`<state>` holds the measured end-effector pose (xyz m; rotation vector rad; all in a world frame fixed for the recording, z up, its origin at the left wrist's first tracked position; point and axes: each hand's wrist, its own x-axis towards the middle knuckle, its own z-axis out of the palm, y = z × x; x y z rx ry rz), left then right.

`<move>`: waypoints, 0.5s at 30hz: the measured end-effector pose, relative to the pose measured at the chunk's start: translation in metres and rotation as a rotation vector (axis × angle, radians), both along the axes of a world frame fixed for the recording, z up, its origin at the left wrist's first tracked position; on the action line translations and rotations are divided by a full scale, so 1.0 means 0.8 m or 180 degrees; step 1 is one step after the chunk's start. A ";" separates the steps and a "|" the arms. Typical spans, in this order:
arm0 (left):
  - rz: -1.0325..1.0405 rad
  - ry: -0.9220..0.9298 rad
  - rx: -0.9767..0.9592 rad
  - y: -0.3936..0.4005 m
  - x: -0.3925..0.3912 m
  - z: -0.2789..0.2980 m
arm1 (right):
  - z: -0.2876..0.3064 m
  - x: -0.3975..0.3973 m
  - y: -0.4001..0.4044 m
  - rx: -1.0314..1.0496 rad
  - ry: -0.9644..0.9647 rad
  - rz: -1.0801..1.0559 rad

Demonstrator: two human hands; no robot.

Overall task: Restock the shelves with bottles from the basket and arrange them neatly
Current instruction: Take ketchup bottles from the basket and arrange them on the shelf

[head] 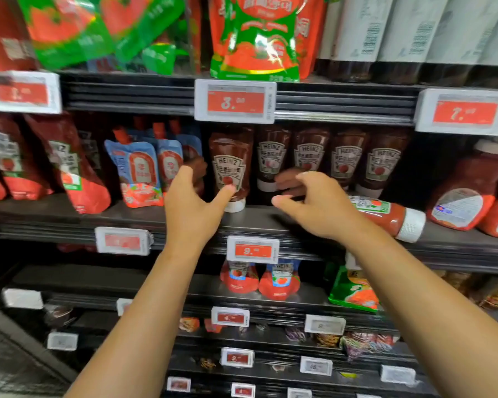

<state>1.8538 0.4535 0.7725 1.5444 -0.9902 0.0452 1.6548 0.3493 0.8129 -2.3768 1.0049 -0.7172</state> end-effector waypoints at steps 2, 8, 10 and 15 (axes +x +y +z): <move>0.0012 -0.0306 -0.0509 0.015 -0.030 -0.006 | 0.014 -0.051 -0.007 -0.0184 -0.0012 -0.0202; -0.1516 -0.0237 0.0689 -0.033 -0.127 0.004 | 0.042 -0.167 -0.032 -0.0634 0.0265 -0.1104; -0.1461 -0.0347 0.1481 -0.063 -0.143 0.012 | 0.035 -0.184 -0.038 -0.0399 0.0500 -0.1053; -0.1238 -0.0648 0.2234 -0.111 -0.167 0.025 | 0.000 -0.192 -0.045 0.0064 0.0831 -0.0657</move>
